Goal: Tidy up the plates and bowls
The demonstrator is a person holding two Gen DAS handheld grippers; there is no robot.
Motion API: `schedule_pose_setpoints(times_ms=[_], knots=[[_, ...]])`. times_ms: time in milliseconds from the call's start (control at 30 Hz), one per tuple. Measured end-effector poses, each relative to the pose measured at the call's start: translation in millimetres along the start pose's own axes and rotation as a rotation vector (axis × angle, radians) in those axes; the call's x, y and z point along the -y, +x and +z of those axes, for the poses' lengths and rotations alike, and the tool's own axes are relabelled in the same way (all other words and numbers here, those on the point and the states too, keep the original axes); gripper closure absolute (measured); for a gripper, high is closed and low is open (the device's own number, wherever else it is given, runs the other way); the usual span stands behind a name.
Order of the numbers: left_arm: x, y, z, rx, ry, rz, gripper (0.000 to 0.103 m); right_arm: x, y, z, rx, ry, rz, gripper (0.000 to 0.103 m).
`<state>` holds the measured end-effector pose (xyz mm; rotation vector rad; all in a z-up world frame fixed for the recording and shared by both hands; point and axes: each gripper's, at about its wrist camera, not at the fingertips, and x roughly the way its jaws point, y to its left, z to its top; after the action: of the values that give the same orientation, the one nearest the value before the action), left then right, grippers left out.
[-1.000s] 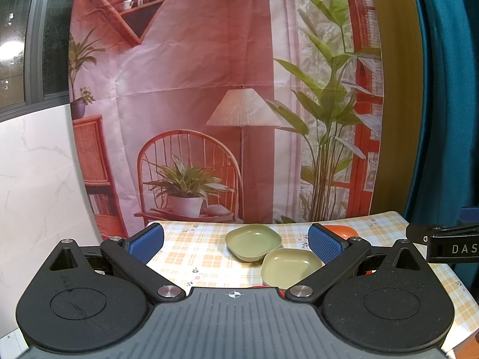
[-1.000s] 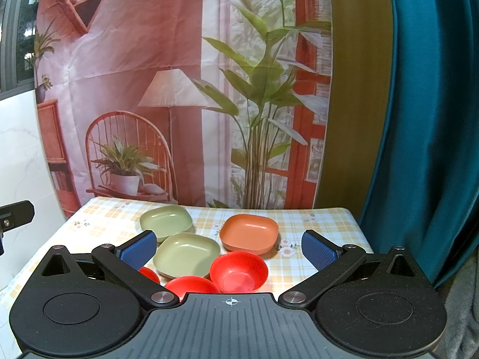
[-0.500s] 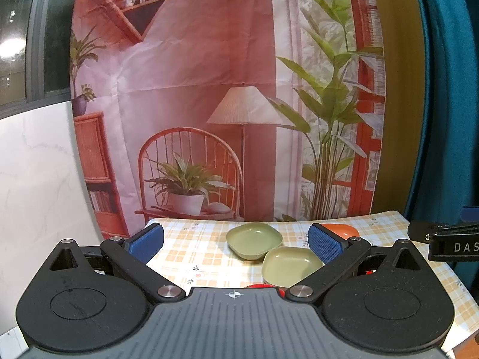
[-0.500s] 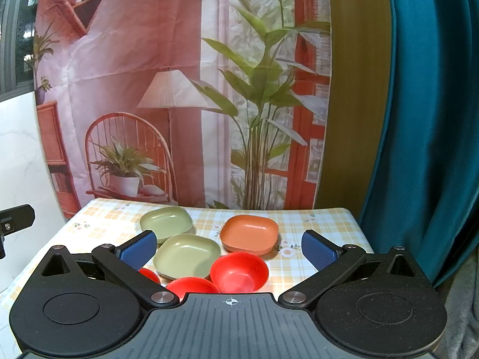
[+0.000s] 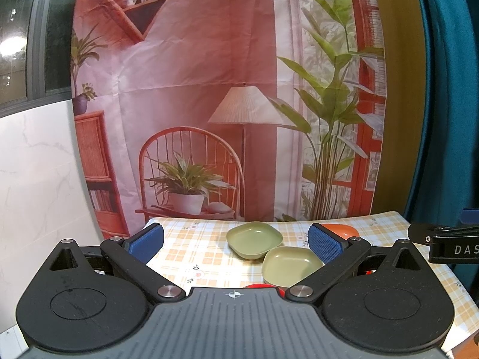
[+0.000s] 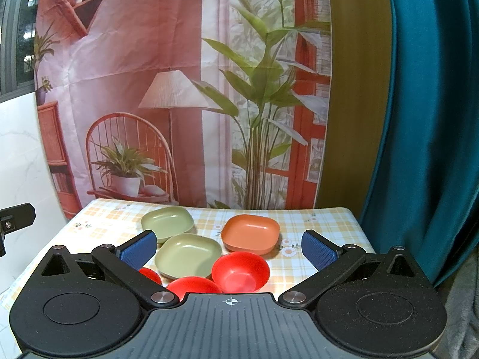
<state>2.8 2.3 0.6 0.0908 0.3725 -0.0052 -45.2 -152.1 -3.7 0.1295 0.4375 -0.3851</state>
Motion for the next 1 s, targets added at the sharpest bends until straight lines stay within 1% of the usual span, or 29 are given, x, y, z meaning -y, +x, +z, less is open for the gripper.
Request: schedule_pose_setpoints(times_ms=[700,1000], knots=[[1,0,-1,0.002,-0.004,0.007,0.000,0,-1,0,0.002,0.004,0.002,0.000],[3,10,-4,-0.010,-0.004,0.027,0.000,0,8,-5,0.040,0.021,0.033,0.000]])
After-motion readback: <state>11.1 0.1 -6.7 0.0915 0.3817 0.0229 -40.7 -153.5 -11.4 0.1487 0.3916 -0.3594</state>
